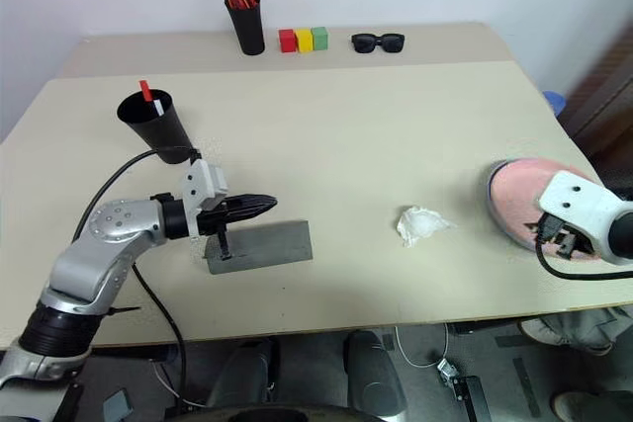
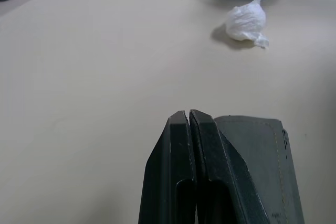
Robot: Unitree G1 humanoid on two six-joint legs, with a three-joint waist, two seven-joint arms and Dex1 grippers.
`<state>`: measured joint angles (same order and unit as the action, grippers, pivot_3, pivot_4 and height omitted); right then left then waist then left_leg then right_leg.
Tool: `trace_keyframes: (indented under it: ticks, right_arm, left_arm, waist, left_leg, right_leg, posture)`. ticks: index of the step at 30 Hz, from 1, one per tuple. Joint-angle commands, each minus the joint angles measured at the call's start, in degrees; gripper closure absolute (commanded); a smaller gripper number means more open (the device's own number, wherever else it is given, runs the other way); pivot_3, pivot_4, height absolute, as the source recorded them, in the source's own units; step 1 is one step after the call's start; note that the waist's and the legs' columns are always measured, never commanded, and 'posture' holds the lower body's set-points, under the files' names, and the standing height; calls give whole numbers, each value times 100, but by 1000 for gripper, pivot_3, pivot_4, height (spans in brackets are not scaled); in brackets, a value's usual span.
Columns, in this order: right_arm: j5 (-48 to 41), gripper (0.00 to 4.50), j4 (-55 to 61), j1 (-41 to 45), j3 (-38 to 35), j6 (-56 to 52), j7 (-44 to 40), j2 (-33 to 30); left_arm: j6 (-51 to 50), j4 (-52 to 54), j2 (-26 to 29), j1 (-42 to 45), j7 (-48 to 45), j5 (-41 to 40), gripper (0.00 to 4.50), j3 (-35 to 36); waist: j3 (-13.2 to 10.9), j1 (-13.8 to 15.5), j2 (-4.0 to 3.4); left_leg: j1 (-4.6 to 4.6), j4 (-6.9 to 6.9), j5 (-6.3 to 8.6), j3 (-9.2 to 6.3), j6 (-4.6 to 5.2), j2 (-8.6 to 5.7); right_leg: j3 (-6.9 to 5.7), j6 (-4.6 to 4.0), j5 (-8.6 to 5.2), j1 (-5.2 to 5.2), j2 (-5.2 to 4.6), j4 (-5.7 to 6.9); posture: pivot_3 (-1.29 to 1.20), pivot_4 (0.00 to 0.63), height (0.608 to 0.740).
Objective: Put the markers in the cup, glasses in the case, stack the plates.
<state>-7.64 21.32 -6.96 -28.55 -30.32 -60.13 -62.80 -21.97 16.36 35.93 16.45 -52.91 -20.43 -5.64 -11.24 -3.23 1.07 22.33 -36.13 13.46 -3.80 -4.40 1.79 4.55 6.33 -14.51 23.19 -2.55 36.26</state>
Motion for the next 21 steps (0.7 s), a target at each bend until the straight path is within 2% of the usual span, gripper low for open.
trace_keyframes:
  ticks: [1,7,11,14,17,21]
  right_arm:
    - [-699,2119,772,366,257,-515,109,273]
    - [-332,2119,680,803,1764,-387,899,1044]
    - [86,2119,358,644,2341,-24,1041,1000]
    - [19,2958,173,658,2351,-1,1023,1010]
    - [-30,4409,176,700,2224,71,968,917]
    - [-116,4466,120,946,1767,-39,1051,763]
  left_arm:
    - [105,81,28,42,-21,28,4484,48]
    - [64,217,20,-38,102,54,4484,64]
    - [19,333,33,-101,196,49,4484,109]
    - [-17,427,56,-179,258,32,4484,138]
    - [-39,499,62,-243,297,13,4484,145]
    - [-52,511,57,-264,330,-5,4484,151]
  waist:
    - [0,9,1]
    - [1,95,9]
    - [1,120,9]
    - [1,104,9]
    - [1,75,9]
    - [1,81,9]
  left_leg:
    - [2,3,0,-2,0,0]
    - [13,2,2,-2,2,-4]
    - [18,2,2,-2,2,-6]
    - [15,5,2,-2,3,-6]
    - [10,4,2,-2,3,-4]
    - [11,-1,2,0,3,-5]
  right_leg:
    - [0,-6,3,0,1,0]
    - [0,-7,4,4,-4,-8]
    - [0,-6,3,5,-8,-11]
    - [0,-6,3,5,-7,-10]
    - [0,-6,3,4,-5,-8]
    - [0,-6,3,3,-6,-8]
  posture:
    - [0,150,740]
    - [0,150,740]
    - [0,150,740]
    - [0,150,740]
    - [0,150,740]
    - [0,150,740]
